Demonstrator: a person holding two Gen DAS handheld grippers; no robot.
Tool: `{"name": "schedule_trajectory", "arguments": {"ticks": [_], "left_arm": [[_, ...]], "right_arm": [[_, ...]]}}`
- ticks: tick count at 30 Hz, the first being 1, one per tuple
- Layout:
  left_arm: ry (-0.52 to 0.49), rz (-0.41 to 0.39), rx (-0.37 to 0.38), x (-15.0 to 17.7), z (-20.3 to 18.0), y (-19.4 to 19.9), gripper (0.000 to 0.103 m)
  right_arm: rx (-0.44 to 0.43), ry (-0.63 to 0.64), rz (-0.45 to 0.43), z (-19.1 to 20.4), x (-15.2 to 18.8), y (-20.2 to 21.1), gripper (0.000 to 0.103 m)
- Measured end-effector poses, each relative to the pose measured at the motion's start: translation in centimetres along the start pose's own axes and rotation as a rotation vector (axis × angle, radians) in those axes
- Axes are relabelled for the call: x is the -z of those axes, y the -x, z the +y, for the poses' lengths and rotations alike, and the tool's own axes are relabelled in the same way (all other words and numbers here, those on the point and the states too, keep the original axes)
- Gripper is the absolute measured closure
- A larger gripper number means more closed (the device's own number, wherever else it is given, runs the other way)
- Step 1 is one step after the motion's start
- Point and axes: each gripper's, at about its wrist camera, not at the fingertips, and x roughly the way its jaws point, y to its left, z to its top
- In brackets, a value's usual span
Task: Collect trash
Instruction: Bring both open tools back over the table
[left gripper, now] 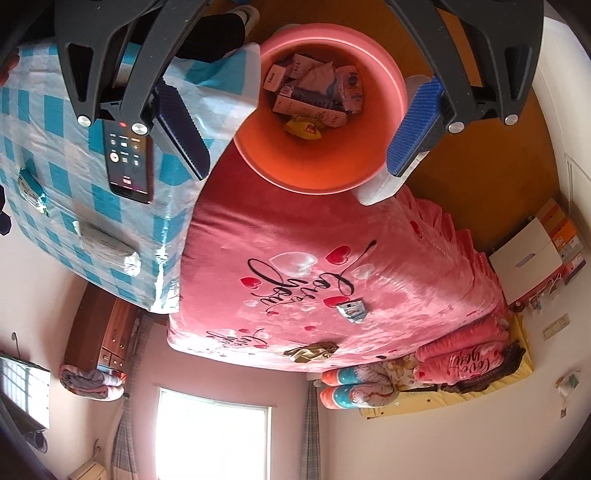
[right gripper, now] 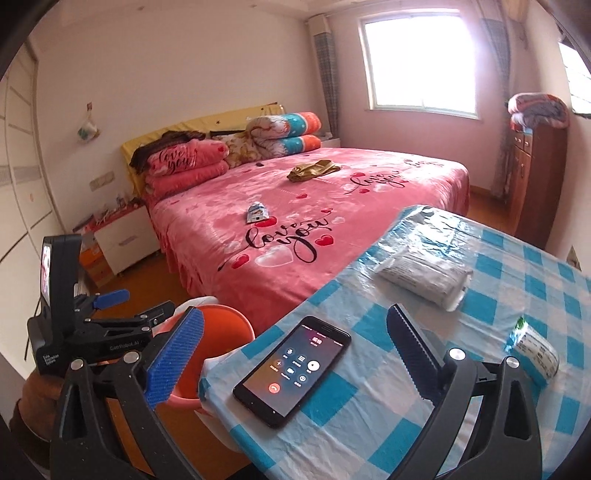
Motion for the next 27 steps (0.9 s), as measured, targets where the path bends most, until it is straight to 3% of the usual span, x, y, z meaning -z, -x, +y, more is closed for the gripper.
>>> {"name": "schedule_trajectory", "arguments": {"ticks": [15,27], "left_arm": [[-0.059,-0.005,0.04,0.0,-3.2,1.4,0.006],[-0.141,-0.002,0.069,-0.6,-7.7,2.1,0.006]], "right_arm": [[0.035,-0.108,0.043,-2.7,2.7,1.1,0.005],[0.106,-0.273,0.023,-8.9,4.7,2.0,0.005]]}}
